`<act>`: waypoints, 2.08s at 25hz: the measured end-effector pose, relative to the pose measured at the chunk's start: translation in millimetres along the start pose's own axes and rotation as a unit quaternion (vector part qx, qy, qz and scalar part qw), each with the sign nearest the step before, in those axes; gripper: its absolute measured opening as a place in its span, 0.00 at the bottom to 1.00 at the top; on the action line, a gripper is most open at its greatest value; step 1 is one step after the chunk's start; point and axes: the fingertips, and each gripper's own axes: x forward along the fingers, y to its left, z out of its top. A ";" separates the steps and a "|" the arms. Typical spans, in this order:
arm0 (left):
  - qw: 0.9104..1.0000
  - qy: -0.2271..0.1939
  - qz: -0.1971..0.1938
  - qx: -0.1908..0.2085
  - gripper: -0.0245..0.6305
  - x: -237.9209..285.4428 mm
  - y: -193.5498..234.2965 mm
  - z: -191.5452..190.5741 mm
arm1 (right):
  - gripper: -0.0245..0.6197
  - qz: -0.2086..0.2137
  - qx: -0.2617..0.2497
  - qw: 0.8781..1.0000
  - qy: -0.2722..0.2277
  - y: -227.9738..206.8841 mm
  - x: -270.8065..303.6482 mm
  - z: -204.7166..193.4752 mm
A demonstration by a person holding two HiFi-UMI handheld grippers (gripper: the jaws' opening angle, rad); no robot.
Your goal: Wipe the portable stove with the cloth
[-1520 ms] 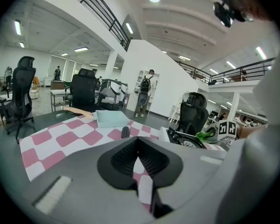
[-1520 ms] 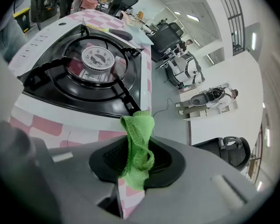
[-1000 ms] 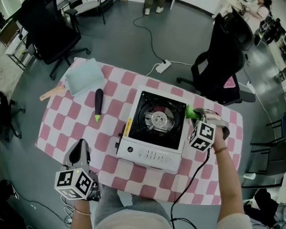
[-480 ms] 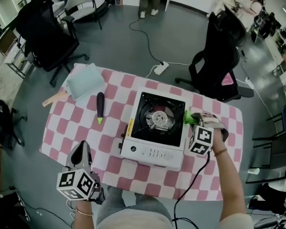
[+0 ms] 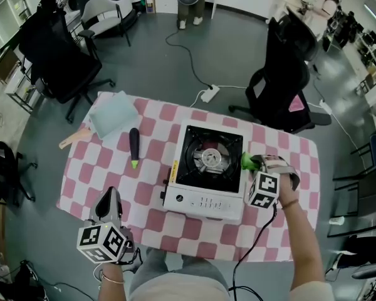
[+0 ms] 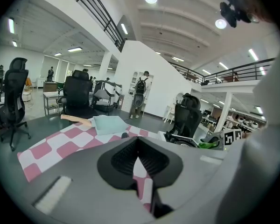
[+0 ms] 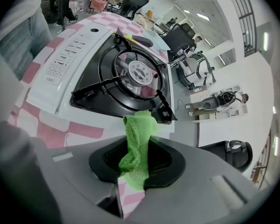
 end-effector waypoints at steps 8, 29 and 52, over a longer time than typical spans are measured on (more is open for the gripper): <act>1.000 -0.007 -0.024 0.000 0.04 11.9 -6.6 12.8 | 0.17 0.007 -0.011 1.000 0.012 15.2 -8.4 -1.6; 0.998 -0.004 -0.054 -0.017 0.04 5.3 -6.4 9.0 | 0.17 0.025 -0.022 0.999 -0.009 62.3 -37.8 9.7; 0.997 -0.004 -0.079 -0.026 0.04 0.3 -4.7 10.3 | 0.17 0.038 -0.024 0.999 0.007 100.4 -60.1 9.1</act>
